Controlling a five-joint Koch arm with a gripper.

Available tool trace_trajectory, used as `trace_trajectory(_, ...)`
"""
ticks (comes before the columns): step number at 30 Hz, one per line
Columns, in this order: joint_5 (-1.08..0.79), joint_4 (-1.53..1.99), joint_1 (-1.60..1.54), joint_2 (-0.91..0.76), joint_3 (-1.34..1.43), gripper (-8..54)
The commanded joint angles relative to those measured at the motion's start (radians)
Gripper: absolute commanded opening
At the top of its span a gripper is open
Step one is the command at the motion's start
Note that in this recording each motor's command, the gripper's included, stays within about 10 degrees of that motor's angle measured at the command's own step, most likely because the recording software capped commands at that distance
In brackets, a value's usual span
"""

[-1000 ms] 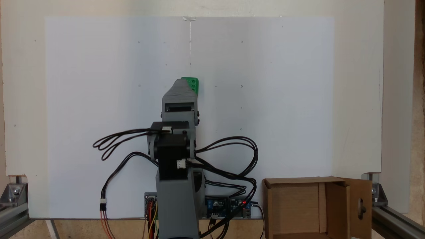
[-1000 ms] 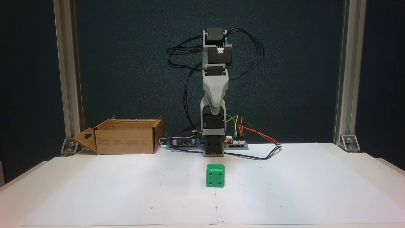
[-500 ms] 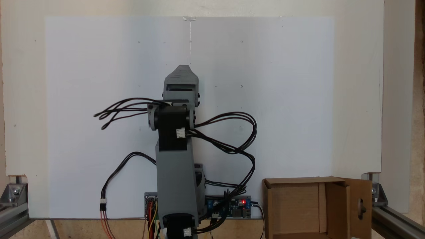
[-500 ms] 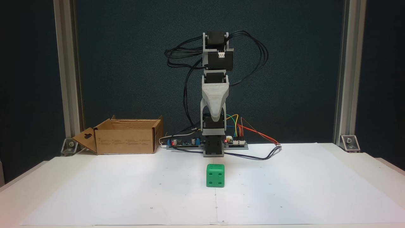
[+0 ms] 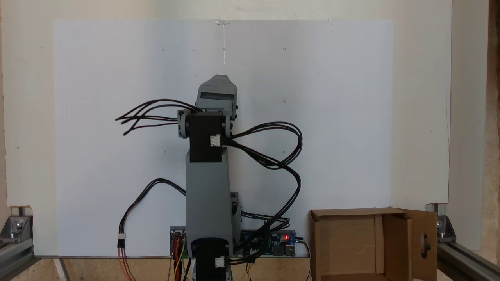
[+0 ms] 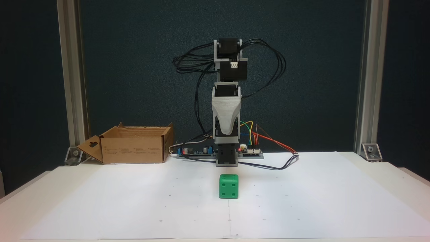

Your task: Grasp a green dice and put it in the bin.

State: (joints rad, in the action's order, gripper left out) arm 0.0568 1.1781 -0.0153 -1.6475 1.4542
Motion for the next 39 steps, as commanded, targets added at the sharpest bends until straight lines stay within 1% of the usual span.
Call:
trace_trajectory(1, 0.060, 0.020, -0.011, 0.000, -0.038, 43.3)
trace_trajectory(9, 0.061, -0.029, -0.035, 0.038, 0.006, 43.6)
trace_trajectory(16, 0.064, -0.109, -0.038, 0.117, 0.048, 43.6)
trace_trajectory(28, 0.064, -0.256, -0.054, 0.141, 0.179, 43.5)
trace_trajectory(39, 0.064, -0.272, -0.066, 0.149, 0.193, 43.2)
